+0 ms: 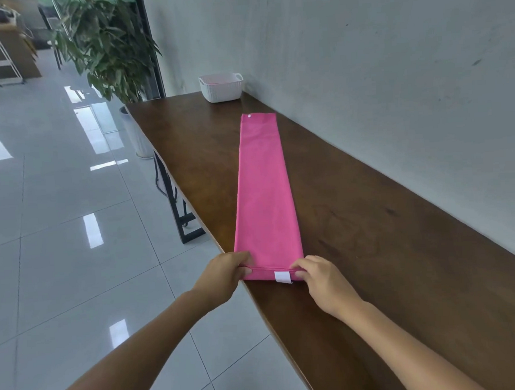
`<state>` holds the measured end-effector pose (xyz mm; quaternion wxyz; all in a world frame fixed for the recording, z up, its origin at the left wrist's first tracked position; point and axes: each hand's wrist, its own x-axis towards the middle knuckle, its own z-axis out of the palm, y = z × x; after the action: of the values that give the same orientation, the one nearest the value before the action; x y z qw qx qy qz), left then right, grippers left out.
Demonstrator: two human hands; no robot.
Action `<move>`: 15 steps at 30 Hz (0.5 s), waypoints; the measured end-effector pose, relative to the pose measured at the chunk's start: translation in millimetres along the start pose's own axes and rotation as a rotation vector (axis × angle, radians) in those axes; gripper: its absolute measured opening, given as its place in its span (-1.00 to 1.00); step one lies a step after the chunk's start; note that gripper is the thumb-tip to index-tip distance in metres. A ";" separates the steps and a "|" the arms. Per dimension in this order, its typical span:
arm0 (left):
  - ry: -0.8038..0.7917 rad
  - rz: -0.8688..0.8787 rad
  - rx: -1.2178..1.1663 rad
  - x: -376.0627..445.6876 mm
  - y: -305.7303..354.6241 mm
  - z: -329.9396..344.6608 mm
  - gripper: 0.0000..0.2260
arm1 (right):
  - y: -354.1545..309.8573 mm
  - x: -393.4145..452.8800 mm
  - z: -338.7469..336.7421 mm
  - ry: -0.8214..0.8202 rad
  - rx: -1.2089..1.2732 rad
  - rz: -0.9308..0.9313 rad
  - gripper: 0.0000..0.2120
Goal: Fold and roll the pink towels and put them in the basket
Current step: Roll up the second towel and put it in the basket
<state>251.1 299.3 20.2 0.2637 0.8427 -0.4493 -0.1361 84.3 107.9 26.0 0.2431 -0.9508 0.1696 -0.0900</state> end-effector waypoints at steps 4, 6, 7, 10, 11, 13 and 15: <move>0.079 -0.038 -0.015 -0.7 5.7 -2.5 -0.91 | -6.5 4.0 1.8 0.005 -0.039 0.049 -0.87; 0.164 0.046 0.062 -3.4 6.6 0.3 -0.88 | -9.0 4.1 5.0 0.076 -0.190 -0.048 -0.91; 0.208 0.140 0.150 -5.6 6.0 1.9 -0.87 | -9.3 2.5 7.1 0.110 -0.271 -0.126 -0.88; 0.274 0.427 0.406 -15.0 1.0 6.0 -0.87 | -8.2 -7.9 11.7 0.206 -0.435 -0.368 -0.82; 0.268 0.482 0.461 -17.9 -0.3 6.9 -0.87 | -8.0 -12.3 13.5 0.213 -0.476 -0.413 -0.81; 0.243 0.515 0.518 -24.0 -2.2 9.5 -0.81 | -5.1 -19.0 17.1 0.197 -0.533 -0.447 -0.85; 0.229 0.506 0.556 -28.4 -6.2 13.8 -0.70 | -1.7 -24.5 21.4 0.162 -0.541 -0.427 -0.83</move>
<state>233.1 321.2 5.1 0.0990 0.7543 -0.6302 0.1552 67.5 127.5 6.2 -0.0561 -0.9846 0.0035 -0.1655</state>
